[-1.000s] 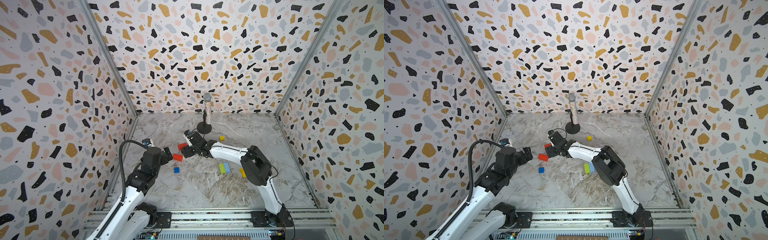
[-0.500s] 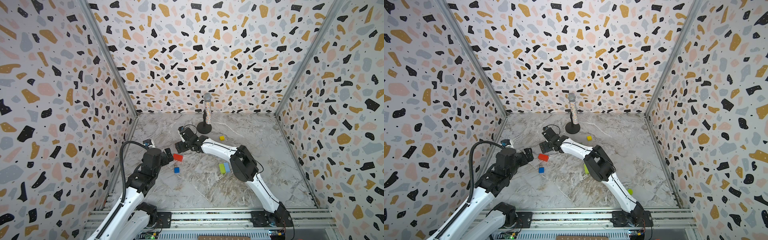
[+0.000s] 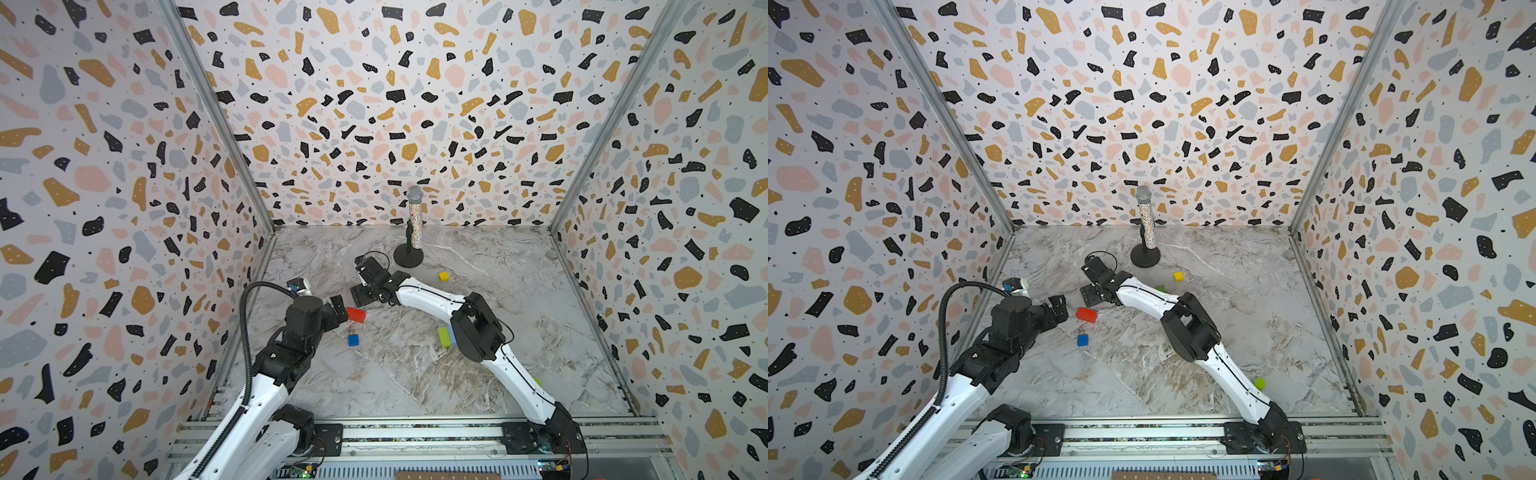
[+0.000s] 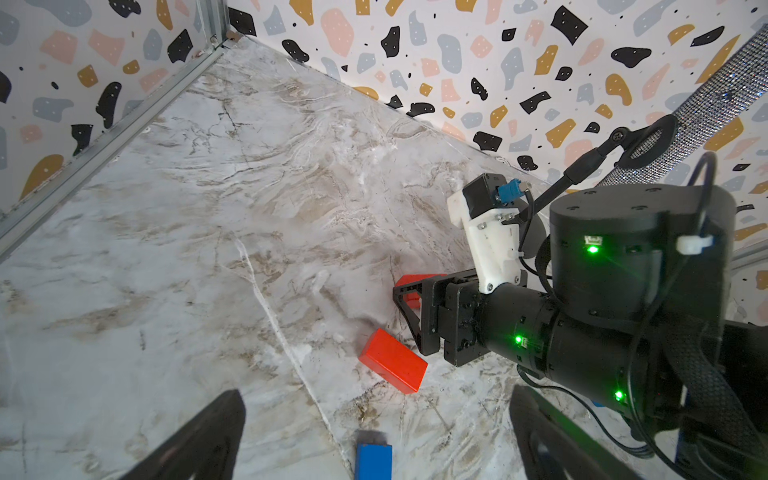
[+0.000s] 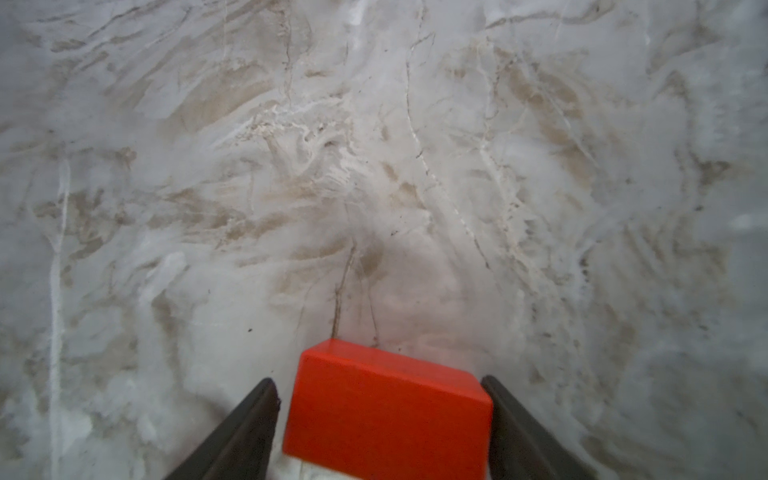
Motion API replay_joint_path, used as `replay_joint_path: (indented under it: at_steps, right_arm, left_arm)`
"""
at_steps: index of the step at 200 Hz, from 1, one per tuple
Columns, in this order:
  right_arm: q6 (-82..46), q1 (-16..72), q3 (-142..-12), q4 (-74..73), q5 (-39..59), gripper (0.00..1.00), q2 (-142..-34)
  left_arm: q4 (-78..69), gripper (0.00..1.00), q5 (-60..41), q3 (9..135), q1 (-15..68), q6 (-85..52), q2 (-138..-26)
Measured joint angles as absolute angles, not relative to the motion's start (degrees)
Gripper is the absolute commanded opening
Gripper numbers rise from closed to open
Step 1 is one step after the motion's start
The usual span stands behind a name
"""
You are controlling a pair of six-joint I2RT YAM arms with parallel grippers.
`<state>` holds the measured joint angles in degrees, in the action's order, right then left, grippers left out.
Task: Build the wood block tower
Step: 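Grasp the red long block with the right gripper while the left arm withdraws, then carry the red block with the right gripper toward the green and blue pair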
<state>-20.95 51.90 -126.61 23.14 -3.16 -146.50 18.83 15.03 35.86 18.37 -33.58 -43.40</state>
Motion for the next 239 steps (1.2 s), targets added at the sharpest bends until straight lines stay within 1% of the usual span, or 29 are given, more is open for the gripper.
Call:
replay_joint_path:
  at_steps: [24,47,78,130,150,189,239]
  right_arm:
    - [-21.1,51.94,-126.72,23.59,-3.46,0.61,-146.5]
    - [-21.17,52.05,-126.8,23.68,-3.68,0.57,-146.5]
    - [-21.12,52.21,-126.32,23.51,-4.21,0.56,-146.26]
    - [-21.12,52.36,-118.54,23.64,-5.19,0.55,-140.38]
    - [-21.08,52.38,-113.6,23.42,-5.96,0.55,-135.61]
    - [-21.12,52.01,-100.66,20.51,-7.55,0.54,-122.13]
    - [-21.54,49.95,-82.3,16.6,-9.65,0.54,-105.3]
  left_arm:
    - [18.83,1.0,14.72,35.79,18.35,-33.58,-43.4]
    - [18.46,1.0,14.33,35.51,18.35,-33.58,-43.4]
    - [18.37,1.0,14.24,35.33,18.33,-33.52,-43.42]
    - [18.39,1.0,14.26,35.33,18.04,-32.53,-44.64]
    - [18.41,1.0,14.22,35.33,18.02,-32.36,-45.76]
    - [18.22,1.0,13.61,35.35,18.0,-32.05,-47.03]
    - [15.79,1.0,8.93,35.33,18.0,-31.73,-48.45]
